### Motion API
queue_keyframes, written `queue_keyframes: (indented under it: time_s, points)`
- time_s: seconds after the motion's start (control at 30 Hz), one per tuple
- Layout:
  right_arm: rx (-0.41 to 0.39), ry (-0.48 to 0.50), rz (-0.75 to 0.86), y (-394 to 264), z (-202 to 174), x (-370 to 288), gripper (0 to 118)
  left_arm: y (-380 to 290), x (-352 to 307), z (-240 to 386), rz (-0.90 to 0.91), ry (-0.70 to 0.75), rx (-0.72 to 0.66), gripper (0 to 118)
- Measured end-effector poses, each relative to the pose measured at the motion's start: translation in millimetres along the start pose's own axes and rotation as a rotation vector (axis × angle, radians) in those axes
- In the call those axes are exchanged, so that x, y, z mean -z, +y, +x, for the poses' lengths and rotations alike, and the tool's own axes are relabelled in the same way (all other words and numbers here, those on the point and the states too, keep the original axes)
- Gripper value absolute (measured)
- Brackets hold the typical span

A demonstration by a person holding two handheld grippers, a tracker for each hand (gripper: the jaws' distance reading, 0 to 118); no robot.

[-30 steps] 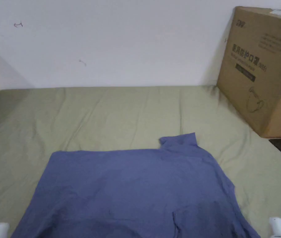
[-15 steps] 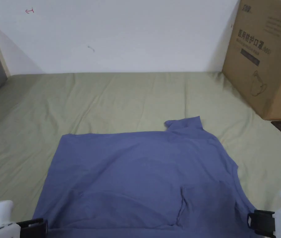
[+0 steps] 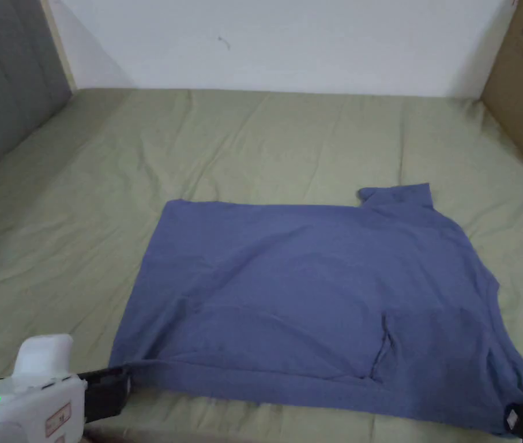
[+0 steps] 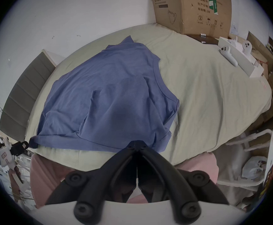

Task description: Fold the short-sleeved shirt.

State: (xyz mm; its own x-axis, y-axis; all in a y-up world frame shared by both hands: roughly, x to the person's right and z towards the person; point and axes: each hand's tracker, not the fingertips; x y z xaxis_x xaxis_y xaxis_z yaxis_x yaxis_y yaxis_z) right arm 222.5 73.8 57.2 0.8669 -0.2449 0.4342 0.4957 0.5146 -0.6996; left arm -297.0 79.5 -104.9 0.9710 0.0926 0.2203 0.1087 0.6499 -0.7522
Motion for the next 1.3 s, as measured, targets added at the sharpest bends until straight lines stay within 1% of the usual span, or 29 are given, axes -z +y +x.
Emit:
queue_keyframes:
  time_s: [0.03,0.07,0.1,0.17,0.2,0.23,0.27,0.3,0.33,0.4,0.43,0.47,0.5,0.53,0.6,0.63,0.67,0.7,0.73,0.77,0.8,0.83,0.9,0.93,1.0,1.07,1.17,1.2,1.3]
  points:
    - [0.005,0.000,-0.002,0.7,0.9,1.4,0,2.8,5.1,1.4,-0.006,-0.016,0.010,93]
    - [0.009,-0.002,-0.006,1.2,1.2,2.5,0,6.7,11.0,1.8,-0.006,-0.036,0.017,106]
    - [0.011,-0.004,-0.008,1.2,1.4,3.0,0,9.3,19.8,2.7,-0.011,-0.041,0.020,107]
    - [0.008,-0.007,-0.015,0.1,2.8,5.0,0,11.4,39.7,5.4,-0.093,-0.039,0.024,100]
    - [0.008,-0.009,-0.019,-0.3,3.6,5.0,0,11.5,47.0,5.2,-0.127,-0.042,0.024,76]
    - [0.008,-0.009,-0.020,-0.7,4.6,4.4,0,11.5,51.2,5.4,-0.148,-0.044,0.007,30]
    - [0.006,-0.010,-0.020,-1.9,7.2,4.2,0,8.9,56.5,5.6,-0.190,-0.040,0.009,2]
    - [0.009,-0.010,-0.021,-2.1,9.1,3.1,0,11.3,56.8,4.2,-0.162,-0.049,0.019,2]
    - [0.010,-0.009,-0.020,-2.0,10.2,1.7,0,13.0,55.2,3.6,-0.177,-0.063,0.028,2]
    - [-0.015,-0.015,-0.006,-0.6,11.3,-0.8,1,15.5,49.7,2.9,-0.155,-0.050,0.028,2]
    - [-0.044,-0.046,0.005,0.6,11.8,-1.5,14,17.3,48.5,0.9,-0.154,-0.055,0.023,2]
    - [-0.077,-0.075,0.021,2.7,12.0,-2.2,37,17.3,46.2,2.8,-0.149,-0.053,0.015,2]
    - [-0.104,-0.099,0.032,7.1,13.6,-0.5,71,17.7,44.6,2.6,-0.142,-0.052,0.009,2]
    - [-0.106,-0.086,0.018,9.9,13.6,1.1,83,18.1,44.2,2.1,-0.139,-0.056,0.004,2]
    - [-0.100,-0.074,0.022,19.5,16.9,6.1,82,17.5,40.6,9.4,-0.145,-0.052,0.006,2]
    - [-0.098,-0.049,0.016,23.0,19.4,11.6,82,17.1,40.2,12.1,-0.146,-0.047,0.018,2]
    - [-0.096,-0.021,-0.006,24.4,20.6,18.4,78,16.9,40.7,13.7,-0.148,-0.044,0.029,2]
    - [-0.101,-0.002,-0.054,24.8,22.6,27.4,42,17.1,41.6,15.3,-0.151,-0.036,0.037,2]
    - [-0.111,-0.017,-0.091,24.1,22.5,33.3,1,16.5,40.6,17.8,-0.152,-0.034,0.038,2]
    - [-0.119,-0.086,-0.115,21.1,20.9,39.1,1,16.4,39.9,18.6,-0.156,-0.035,0.039,2]
    - [-0.128,-0.091,-0.104,16.1,20.4,37.1,1,16.7,38.9,19.2,-0.160,-0.031,0.037,2]
    - [-0.157,-0.044,-0.119,14.2,22.4,35.1,1,16.6,37.1,19.6,-0.160,-0.032,0.034,2]
    - [-0.124,-0.056,-0.099,12.9,23.8,27.9,1,17.4,32.6,19.6,-0.156,-0.035,0.033,2]
    - [-0.126,-0.054,-0.098,13.2,23.9,26.2,1,18.1,31.3,19.7,-0.156,-0.035,0.033,2]
    - [-0.070,-0.056,-0.066,19.4,28.7,20.2,1,21.3,28.8,18.6,-0.152,-0.035,0.031,2]
    - [-0.045,-0.003,-0.057,29.0,29.4,15.1,1,26.1,24.5,20.4,-0.151,-0.035,0.034,2]
    - [-0.055,-0.009,-0.016,49.2,30.1,6.1,1,40.5,19.3,22.1,-0.139,-0.041,0.042,2]
    - [-0.045,-0.004,0.014,55.7,24.7,5.0,1,46.7,18.3,22.9,-0.129,-0.041,0.051,2]
    - [0.019,0.032,0.043,88.6,30.9,5.7,1,73.8,19.5,21.8,-0.110,-0.051,0.039,2]
